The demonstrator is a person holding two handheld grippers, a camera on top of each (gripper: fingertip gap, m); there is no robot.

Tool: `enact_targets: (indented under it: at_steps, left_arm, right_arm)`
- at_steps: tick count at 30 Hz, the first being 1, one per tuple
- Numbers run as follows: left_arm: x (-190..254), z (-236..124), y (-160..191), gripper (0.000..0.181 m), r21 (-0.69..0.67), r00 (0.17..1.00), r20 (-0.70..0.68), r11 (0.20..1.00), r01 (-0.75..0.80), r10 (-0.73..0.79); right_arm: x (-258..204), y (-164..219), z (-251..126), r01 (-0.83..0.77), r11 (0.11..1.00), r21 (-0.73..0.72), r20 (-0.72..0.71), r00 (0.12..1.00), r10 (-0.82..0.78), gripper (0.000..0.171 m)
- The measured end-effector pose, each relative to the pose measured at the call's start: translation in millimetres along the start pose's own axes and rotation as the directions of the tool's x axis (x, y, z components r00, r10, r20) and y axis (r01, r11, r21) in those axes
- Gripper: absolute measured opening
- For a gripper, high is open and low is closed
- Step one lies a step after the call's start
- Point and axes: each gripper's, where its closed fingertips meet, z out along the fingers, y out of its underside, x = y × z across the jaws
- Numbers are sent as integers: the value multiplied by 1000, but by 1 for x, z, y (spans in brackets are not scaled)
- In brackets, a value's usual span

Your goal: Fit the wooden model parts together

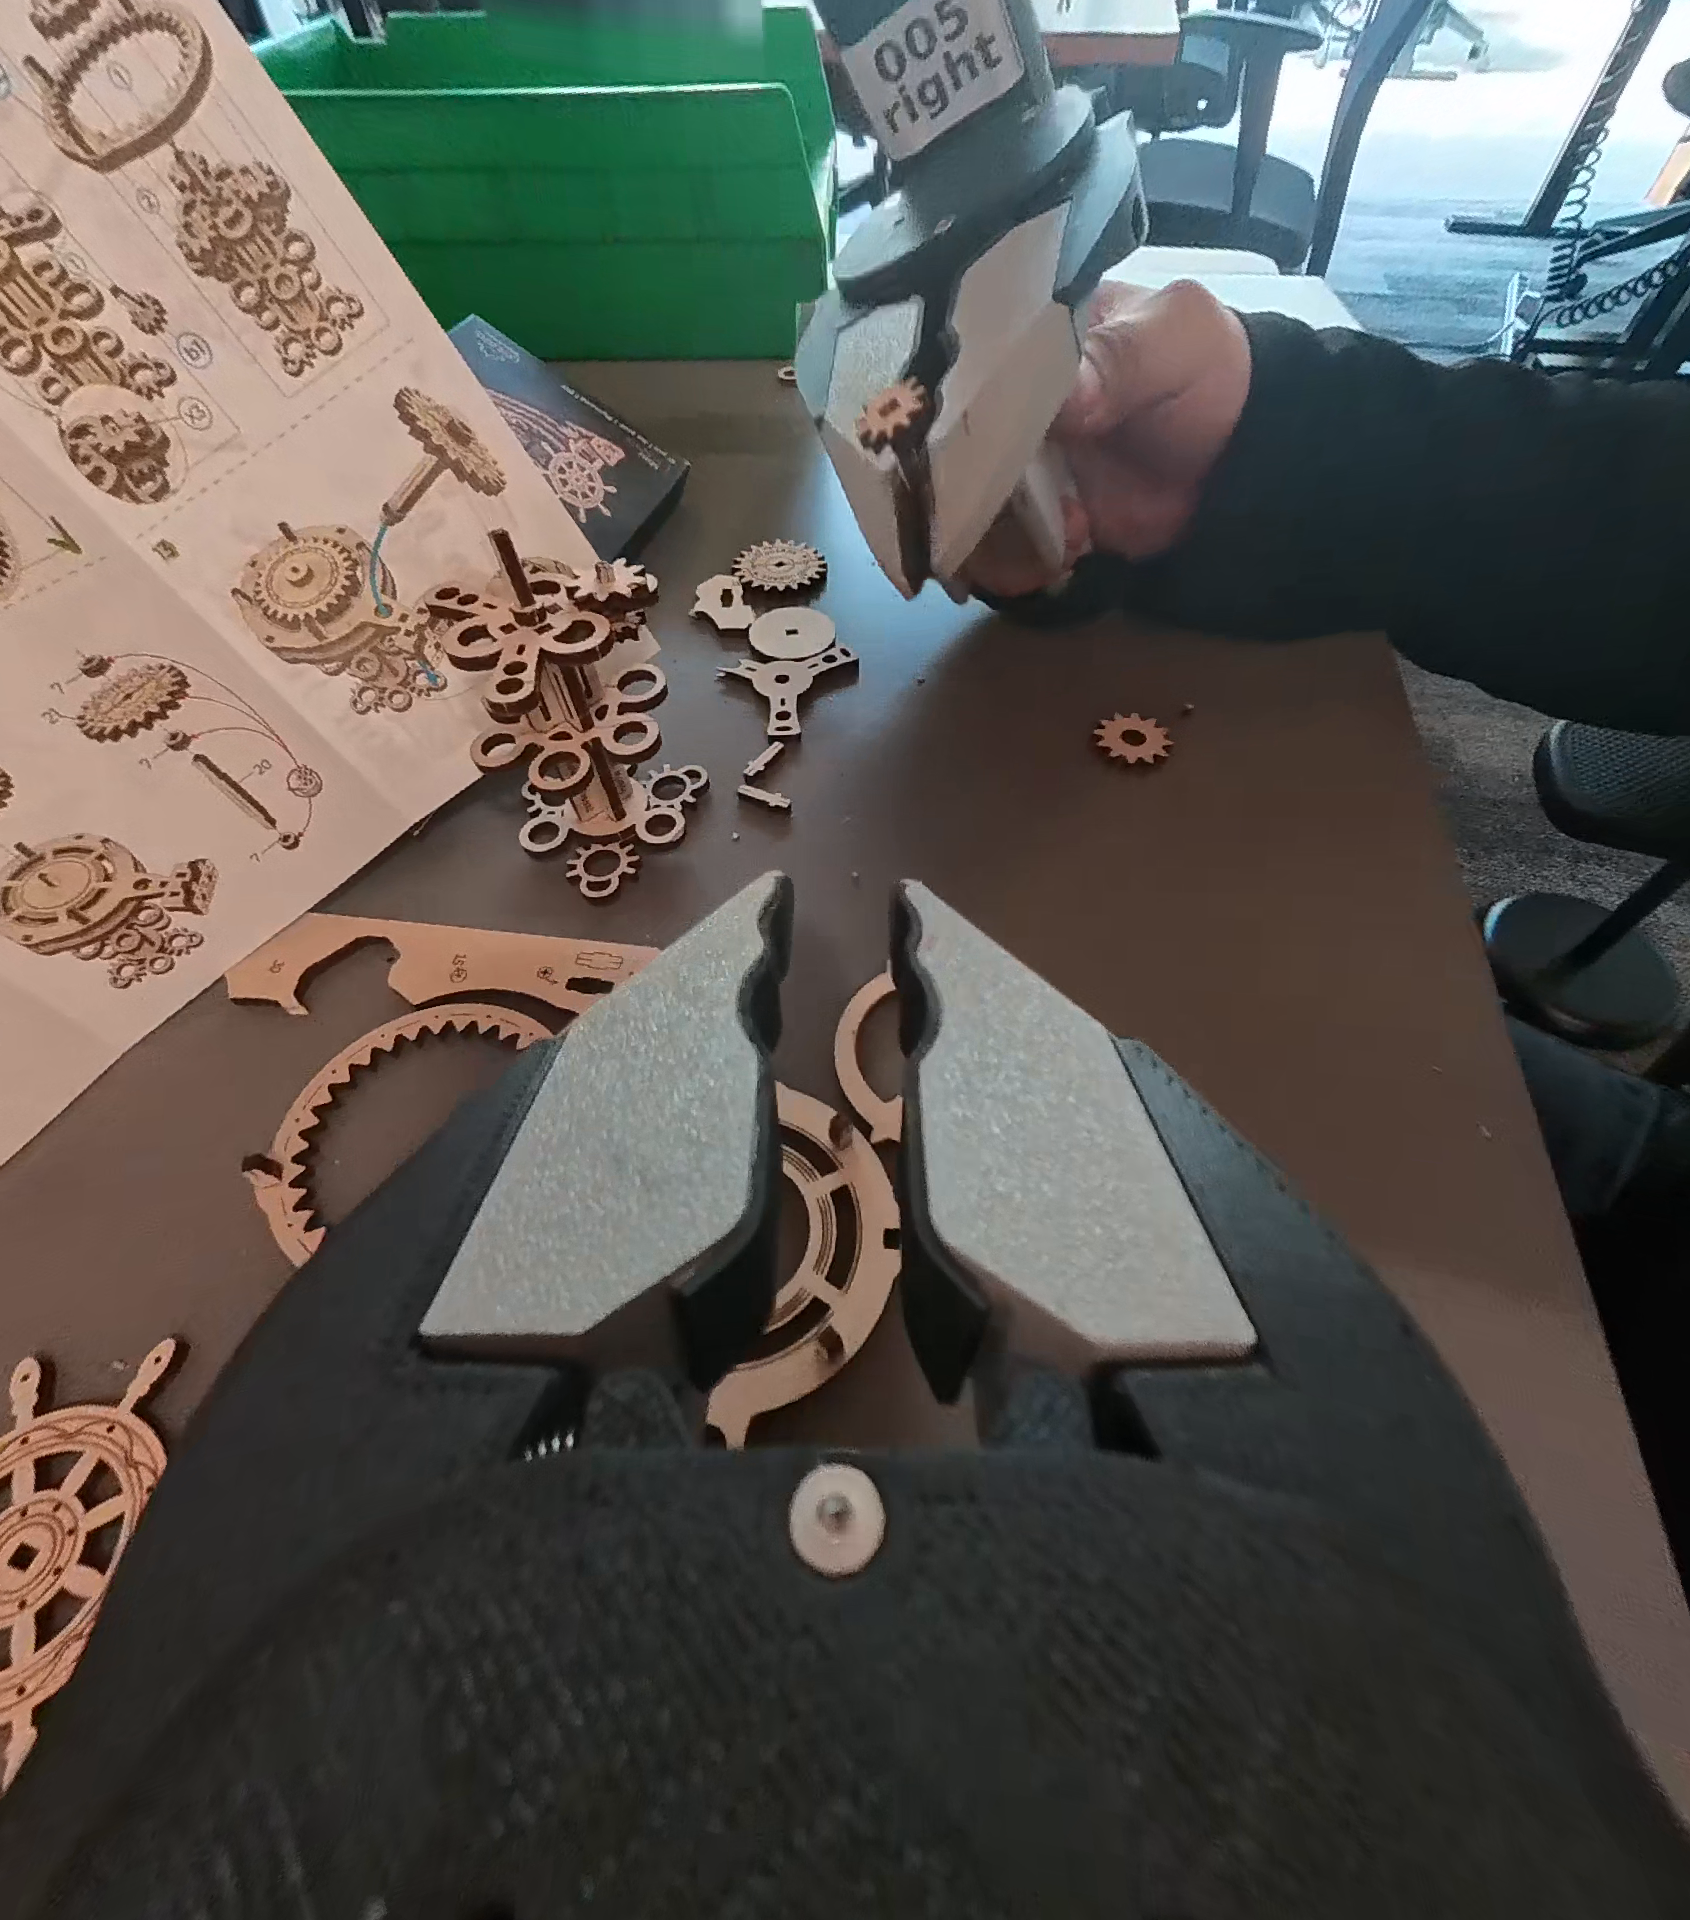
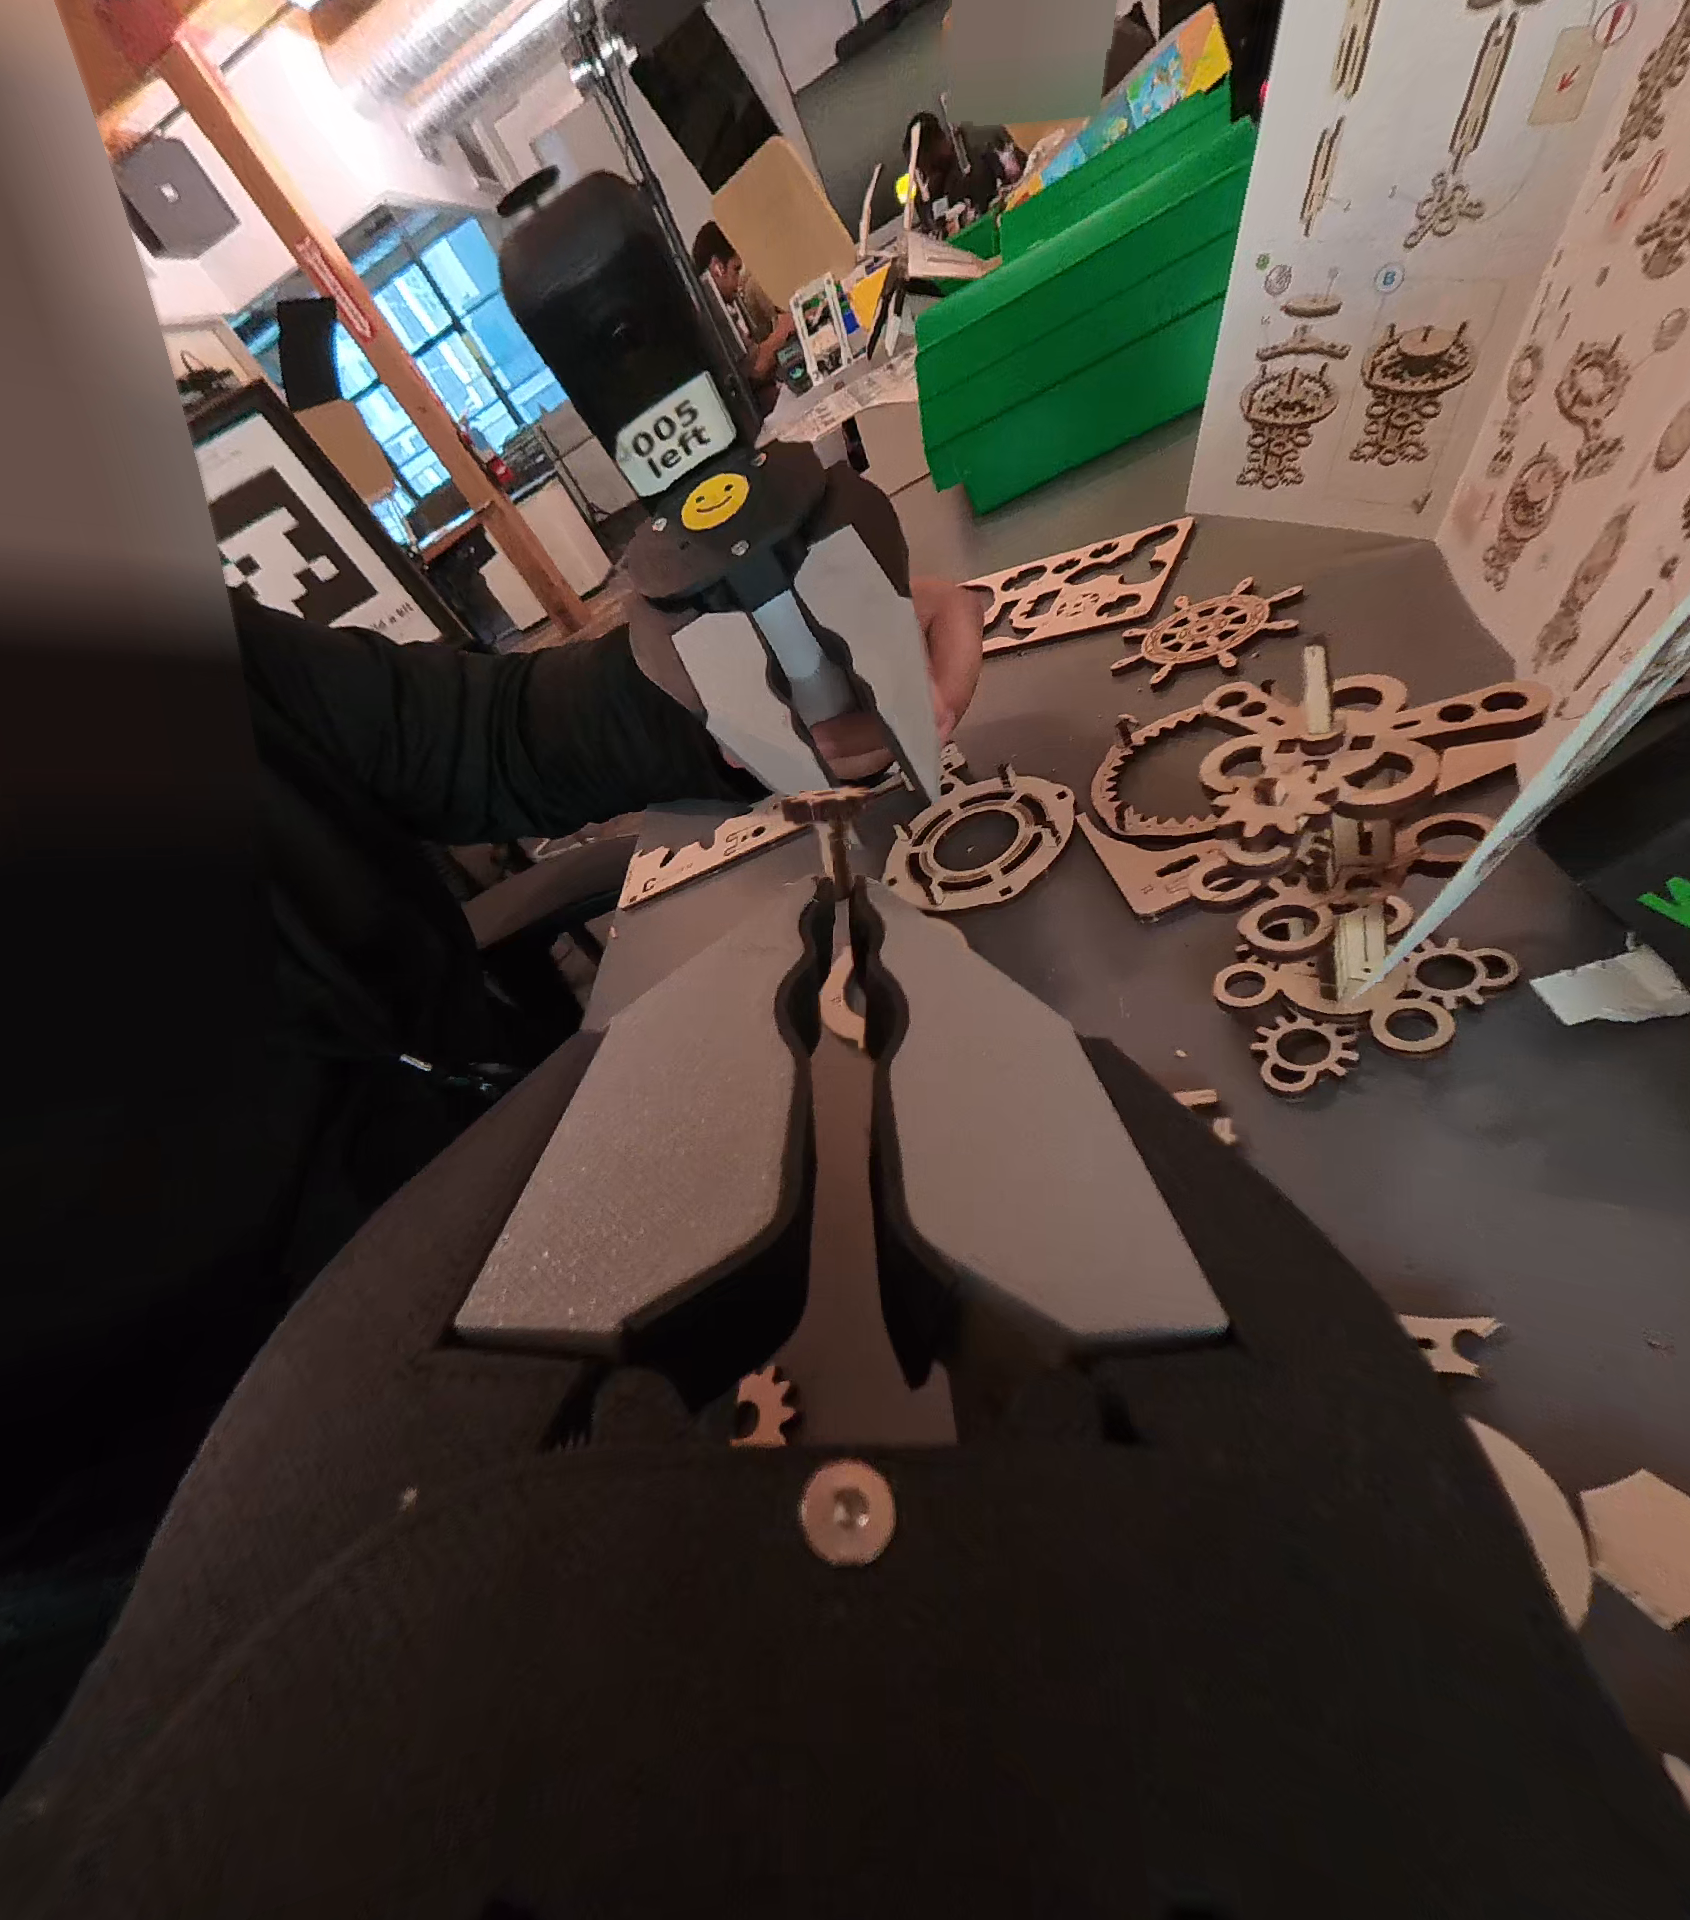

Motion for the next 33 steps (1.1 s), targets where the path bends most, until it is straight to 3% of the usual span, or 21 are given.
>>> enact_targets:
  at_steps: [5, 16, 20, 25, 29, 33]
  left_arm:
    - [0, 1, 1, 15, -10, 1000, 8, 1000, -8, 8]
    - [1, 1, -3, 13, 12, 997, 46, 998, -60, 59]
    - [0, 0, -15, 17, 66, 965, 156, 972, -226, 213]
    - [8, -3, -24, 13, 64, 841, 287, 867, -494, 458]
    - [15, -5, -23, 7, 45, 780, 286, 805, -592, 557]
    - [20, -4, -20, 12, 34, 780, 257, 801, -598, 571]
  right_arm:
    - [2, -5, -2, 95, 995, 19, -59, 994, -93, 0]
    - [2, 0, 4, 114, 993, -33, -93, 989, -117, 0]
    - [-2, 17, 28, -16, 992, -123, -89, 996, 5, 0]
    - [-16, 36, 62, -214, 954, -210, -81, 976, 202, 0]
    - [-27, 27, 69, -380, 917, -120, 0, 924, 382, 0]
    - [-23, 39, 66, -409, 900, -151, -39, 912, 408, 0]
